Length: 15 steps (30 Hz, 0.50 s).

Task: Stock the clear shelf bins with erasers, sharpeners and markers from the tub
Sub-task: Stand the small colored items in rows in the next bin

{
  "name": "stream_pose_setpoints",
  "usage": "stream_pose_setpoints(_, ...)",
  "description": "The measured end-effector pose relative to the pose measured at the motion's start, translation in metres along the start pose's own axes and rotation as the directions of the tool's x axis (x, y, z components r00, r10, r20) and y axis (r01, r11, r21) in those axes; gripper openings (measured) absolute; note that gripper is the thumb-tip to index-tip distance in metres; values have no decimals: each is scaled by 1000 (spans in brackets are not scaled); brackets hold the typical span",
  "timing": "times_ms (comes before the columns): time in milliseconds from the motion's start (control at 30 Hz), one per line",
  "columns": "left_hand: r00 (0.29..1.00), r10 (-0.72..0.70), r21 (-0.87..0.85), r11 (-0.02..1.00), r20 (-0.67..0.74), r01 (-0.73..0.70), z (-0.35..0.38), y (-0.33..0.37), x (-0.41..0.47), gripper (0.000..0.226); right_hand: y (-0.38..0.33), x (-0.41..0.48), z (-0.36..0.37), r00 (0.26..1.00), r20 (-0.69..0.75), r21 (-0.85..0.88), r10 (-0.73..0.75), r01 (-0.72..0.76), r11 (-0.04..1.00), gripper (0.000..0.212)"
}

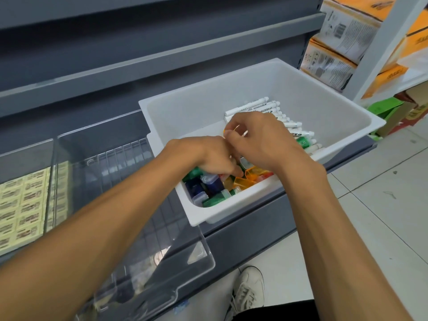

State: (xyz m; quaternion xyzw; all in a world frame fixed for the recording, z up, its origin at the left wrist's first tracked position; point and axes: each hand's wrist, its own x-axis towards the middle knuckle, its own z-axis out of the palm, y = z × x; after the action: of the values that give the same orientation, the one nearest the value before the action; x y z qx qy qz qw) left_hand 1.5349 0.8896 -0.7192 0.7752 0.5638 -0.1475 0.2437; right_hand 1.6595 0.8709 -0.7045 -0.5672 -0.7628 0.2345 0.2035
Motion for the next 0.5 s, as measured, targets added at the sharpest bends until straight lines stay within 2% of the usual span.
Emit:
stream_pose_setpoints(133,995,40,-13,999,-93,-42,1,-6,-3,34,-4,2,0,1000,-8,8,-19,19,1000,19)
stream_pose_setpoints(233,970,100,-22,994,-224,-108,-3,-5,-6,27,1,3,-5,995,-99,32,-31,35,999,19)
stream_pose_setpoints(367,863,95,-127,975,-496,-181,-15,-14,-19,27,6,1,-11,942,-335,92,-30,64,994,33)
stream_pose_setpoints(500,720,-24,-332,898,-694,-290,-20,-21,-35,26,0,-4,-16,900,-435,246,36,80,966,35)
